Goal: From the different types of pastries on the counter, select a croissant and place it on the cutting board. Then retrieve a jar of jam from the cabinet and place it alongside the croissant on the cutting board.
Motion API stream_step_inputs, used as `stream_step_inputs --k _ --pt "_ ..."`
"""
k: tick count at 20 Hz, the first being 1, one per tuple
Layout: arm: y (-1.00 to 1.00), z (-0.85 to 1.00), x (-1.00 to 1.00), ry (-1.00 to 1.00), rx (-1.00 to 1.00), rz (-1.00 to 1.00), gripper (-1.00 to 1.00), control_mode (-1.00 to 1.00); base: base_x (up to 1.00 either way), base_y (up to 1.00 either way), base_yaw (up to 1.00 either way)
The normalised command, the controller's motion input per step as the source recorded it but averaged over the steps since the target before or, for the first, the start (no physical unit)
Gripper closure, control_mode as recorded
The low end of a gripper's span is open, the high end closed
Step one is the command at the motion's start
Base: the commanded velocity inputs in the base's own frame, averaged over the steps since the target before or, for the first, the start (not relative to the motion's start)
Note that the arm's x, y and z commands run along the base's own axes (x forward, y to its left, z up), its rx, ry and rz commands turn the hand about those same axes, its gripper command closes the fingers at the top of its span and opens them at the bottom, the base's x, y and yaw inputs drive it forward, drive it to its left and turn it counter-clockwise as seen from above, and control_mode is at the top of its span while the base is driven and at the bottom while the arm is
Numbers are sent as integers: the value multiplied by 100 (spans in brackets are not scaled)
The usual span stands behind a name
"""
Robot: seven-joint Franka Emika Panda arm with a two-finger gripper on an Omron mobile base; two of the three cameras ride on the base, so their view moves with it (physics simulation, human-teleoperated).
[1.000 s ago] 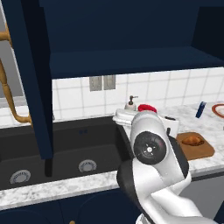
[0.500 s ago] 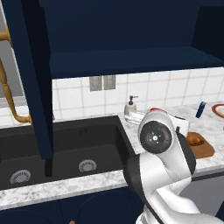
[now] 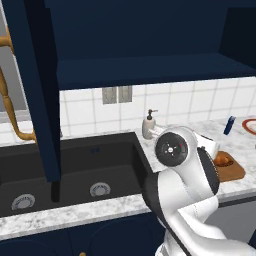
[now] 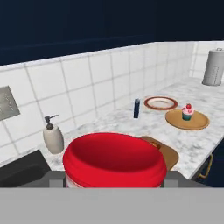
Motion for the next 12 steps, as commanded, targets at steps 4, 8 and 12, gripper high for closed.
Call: stream_step_inputs --k 4,8,12 --pt "-73 -90 10 -30 0 0 100 -100 0 0 0" --pt "-71 -95 6 -30 0 0 100 -100 0 0 0" --pt "-78 -100 0 -27 0 0 100 -100 0 0 0"
